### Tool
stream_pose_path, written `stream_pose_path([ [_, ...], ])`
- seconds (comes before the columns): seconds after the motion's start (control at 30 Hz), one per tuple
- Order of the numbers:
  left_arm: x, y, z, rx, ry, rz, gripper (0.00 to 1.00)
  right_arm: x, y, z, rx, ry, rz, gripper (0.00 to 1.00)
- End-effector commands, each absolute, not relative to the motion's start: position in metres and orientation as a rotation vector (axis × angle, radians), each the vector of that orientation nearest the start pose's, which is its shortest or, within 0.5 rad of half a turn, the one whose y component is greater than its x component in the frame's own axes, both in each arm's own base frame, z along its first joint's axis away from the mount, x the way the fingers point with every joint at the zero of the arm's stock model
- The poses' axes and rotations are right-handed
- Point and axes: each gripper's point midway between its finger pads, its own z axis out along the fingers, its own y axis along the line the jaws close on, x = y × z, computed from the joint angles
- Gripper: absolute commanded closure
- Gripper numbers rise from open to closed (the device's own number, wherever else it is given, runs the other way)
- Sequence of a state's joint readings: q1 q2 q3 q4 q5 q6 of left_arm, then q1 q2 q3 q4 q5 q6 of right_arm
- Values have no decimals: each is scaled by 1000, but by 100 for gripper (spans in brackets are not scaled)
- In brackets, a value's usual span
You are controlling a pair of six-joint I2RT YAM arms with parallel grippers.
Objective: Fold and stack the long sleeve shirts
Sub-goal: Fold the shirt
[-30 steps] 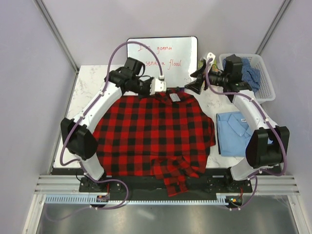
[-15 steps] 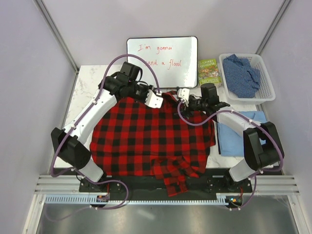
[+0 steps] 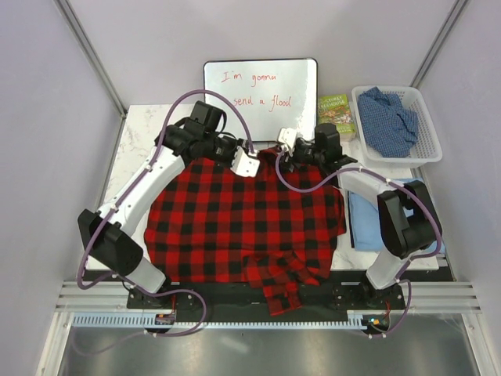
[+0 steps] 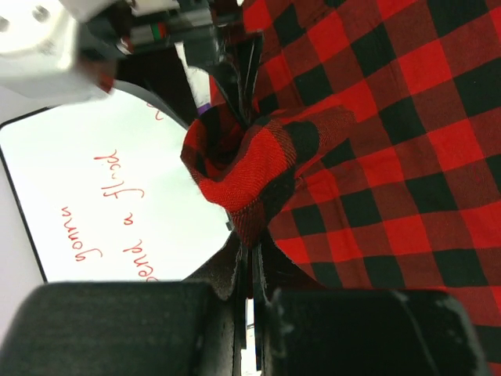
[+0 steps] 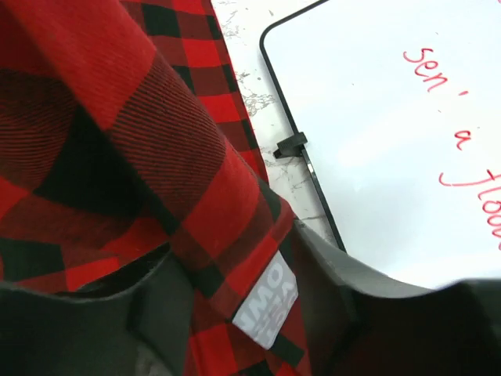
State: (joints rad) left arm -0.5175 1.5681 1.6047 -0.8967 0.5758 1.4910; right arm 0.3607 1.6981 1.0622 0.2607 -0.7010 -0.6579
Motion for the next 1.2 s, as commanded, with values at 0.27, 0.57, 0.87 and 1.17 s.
stream_pose_path([
  [0.27, 348, -245, 295, 1958, 861, 37, 98, 426, 260, 172, -1385, 1327, 455, 100],
  [0.57, 524, -226, 326, 1472, 1145, 339, 98, 400, 250, 176, -1567, 1287, 554, 100],
  [0.87, 580, -255, 315, 1268, 1287, 169, 33, 417, 261, 250, -1421, 1259, 627, 100],
  [1.17, 532, -114, 265, 1158, 1689, -131, 32, 462, 238, 282, -1256, 1262, 533, 100],
])
